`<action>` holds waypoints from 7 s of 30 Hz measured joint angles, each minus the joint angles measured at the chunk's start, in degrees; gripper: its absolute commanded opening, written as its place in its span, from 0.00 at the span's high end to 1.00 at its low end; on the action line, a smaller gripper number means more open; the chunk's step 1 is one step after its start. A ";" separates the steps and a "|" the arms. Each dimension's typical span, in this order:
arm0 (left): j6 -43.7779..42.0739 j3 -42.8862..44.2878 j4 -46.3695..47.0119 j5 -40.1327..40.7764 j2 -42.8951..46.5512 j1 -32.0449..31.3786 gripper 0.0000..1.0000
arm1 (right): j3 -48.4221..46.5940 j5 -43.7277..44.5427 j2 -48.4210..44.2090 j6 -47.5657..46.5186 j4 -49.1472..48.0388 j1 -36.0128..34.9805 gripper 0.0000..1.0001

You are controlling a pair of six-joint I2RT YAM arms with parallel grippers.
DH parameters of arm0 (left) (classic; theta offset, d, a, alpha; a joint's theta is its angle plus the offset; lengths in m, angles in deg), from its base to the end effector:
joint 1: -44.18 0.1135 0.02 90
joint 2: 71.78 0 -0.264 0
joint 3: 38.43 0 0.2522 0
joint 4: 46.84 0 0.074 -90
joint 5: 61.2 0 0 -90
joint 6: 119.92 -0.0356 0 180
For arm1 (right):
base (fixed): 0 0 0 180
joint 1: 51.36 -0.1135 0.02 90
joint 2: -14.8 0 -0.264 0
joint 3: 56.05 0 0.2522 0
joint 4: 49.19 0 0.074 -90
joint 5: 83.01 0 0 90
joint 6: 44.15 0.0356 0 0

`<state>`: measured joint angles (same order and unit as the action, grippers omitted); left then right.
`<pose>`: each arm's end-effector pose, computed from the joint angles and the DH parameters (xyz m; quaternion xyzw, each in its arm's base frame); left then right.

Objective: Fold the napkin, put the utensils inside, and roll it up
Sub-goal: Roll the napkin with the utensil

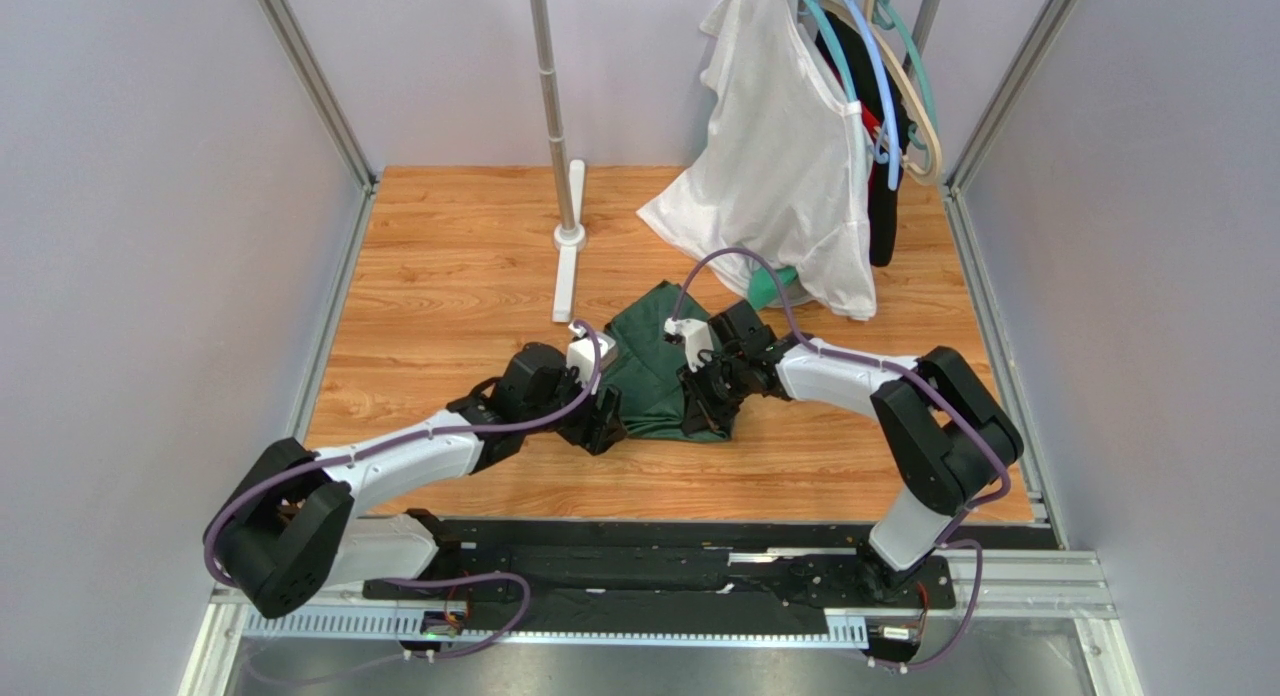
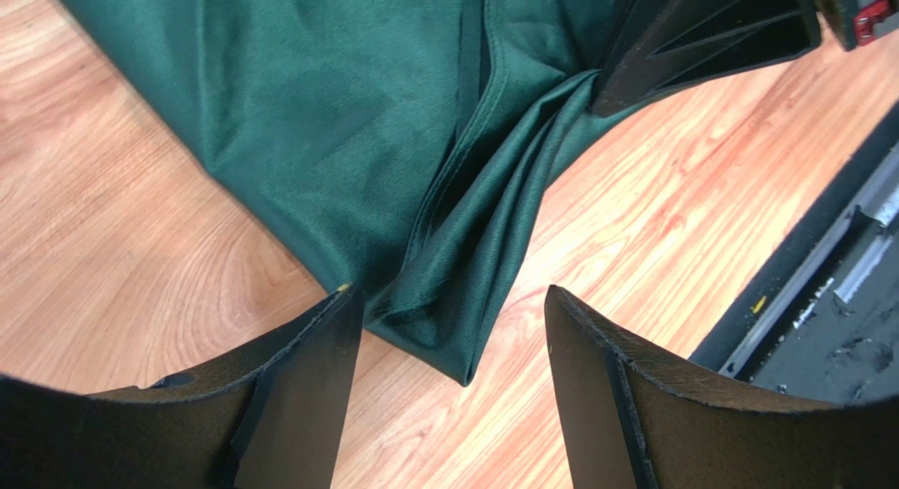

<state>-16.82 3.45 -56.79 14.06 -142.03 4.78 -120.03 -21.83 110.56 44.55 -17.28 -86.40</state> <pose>0.1780 -0.1579 0.1749 0.2575 0.8565 -0.2947 0.3366 0.2419 0.1906 0.1490 -0.3479 0.8784 0.2959 0.1406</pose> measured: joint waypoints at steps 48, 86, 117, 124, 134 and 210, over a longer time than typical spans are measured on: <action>1.84 4.46 -6.36 16.13 -4.48 -4.83 1.00 | -0.13 -1.66 0.68 1.09 -0.17 0.37 1.00; 10.95 0.09 -3.10 8.07 -4.09 5.81 0.26 | -1.57 -2.64 2.43 3.04 -0.31 0.37 1.00; 4.35 -0.83 9.14 1.73 7.67 9.51 0.34 | -1.99 -5.99 3.48 2.99 0.57 1.64 1.00; 0.09 -0.61 13.97 -3.96 0.09 0.00 0.37 | -3.87 -10.99 6.29 2.84 2.89 3.08 1.00; -3.04 2.36 16.85 -7.50 -11.30 -3.72 0.39 | -6.25 -18.21 10.47 1.18 6.08 4.02 1.00; 8.68 11.37 16.81 -20.85 -30.14 3.23 0.90 | 7.23 11.61 -13.62 11.72 -1.03 -9.92 0.59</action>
<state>-8.14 14.81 -39.98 -6.79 -172.18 8.02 -112.79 -10.22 96.94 56.27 -18.30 -96.33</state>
